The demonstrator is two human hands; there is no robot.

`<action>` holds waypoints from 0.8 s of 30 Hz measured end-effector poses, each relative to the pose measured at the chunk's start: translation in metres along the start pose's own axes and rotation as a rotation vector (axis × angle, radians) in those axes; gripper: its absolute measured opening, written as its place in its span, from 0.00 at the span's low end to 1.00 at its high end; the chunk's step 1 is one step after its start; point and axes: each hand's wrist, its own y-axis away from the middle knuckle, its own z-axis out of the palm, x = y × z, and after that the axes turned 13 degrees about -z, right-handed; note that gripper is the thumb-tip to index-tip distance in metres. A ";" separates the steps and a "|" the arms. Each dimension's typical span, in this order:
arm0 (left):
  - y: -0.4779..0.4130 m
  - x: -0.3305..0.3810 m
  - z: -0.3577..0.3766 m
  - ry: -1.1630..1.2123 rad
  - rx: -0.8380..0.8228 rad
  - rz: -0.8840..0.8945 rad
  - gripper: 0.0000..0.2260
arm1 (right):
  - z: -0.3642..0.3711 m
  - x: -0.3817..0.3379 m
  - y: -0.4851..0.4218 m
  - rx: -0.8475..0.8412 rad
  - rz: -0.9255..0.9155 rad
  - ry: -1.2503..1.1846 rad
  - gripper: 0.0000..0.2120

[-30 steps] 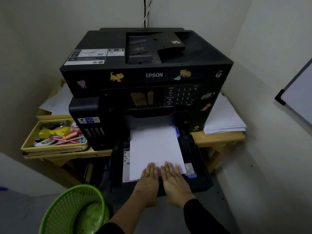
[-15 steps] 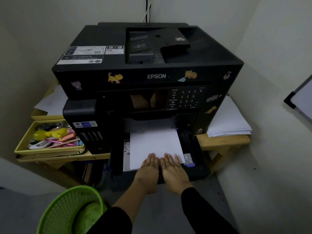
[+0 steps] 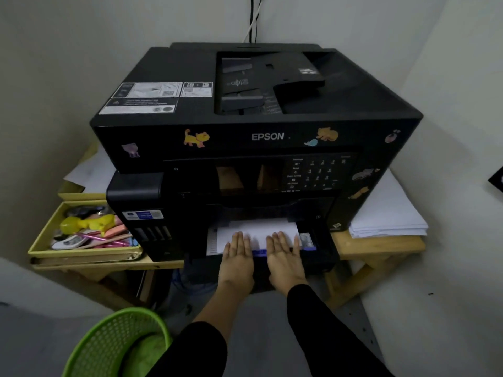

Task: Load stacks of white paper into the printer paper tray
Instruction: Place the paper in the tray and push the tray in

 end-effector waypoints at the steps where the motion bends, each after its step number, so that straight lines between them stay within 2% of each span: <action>1: 0.003 -0.001 0.001 0.054 0.021 -0.048 0.40 | -0.001 -0.003 0.000 0.009 0.057 -0.020 0.43; 4: 0.019 -0.001 0.009 0.424 0.107 -0.201 0.46 | -0.004 -0.011 0.013 0.058 0.277 -0.238 0.48; 6: 0.036 0.005 0.014 0.792 0.147 -0.353 0.49 | 0.002 -0.017 0.027 0.231 0.414 -0.492 0.53; 8: 0.047 0.013 0.013 1.198 0.094 -0.538 0.50 | 0.004 -0.024 0.040 0.536 0.608 -0.892 0.55; 10: 0.047 0.019 0.000 1.547 0.048 -0.635 0.49 | -0.002 -0.025 0.041 0.773 0.814 -1.434 0.53; 12: 0.038 0.018 -0.022 1.791 0.025 -0.780 0.49 | -0.006 -0.019 0.031 0.886 0.952 -1.860 0.53; 14: 0.025 0.009 -0.044 1.983 -0.089 -1.022 0.52 | -0.012 -0.011 0.019 0.897 1.034 -2.090 0.57; 17: 0.015 0.004 -0.060 2.121 -0.247 -1.190 0.56 | -0.021 -0.005 0.011 0.907 1.093 -2.169 0.60; 22: 0.001 0.011 -0.065 2.166 -0.133 -1.181 0.52 | -0.023 0.000 0.001 0.975 1.022 -2.181 0.47; 24: -0.014 0.010 -0.068 2.194 -0.139 -1.152 0.52 | -0.030 0.007 -0.007 0.977 1.009 -2.200 0.45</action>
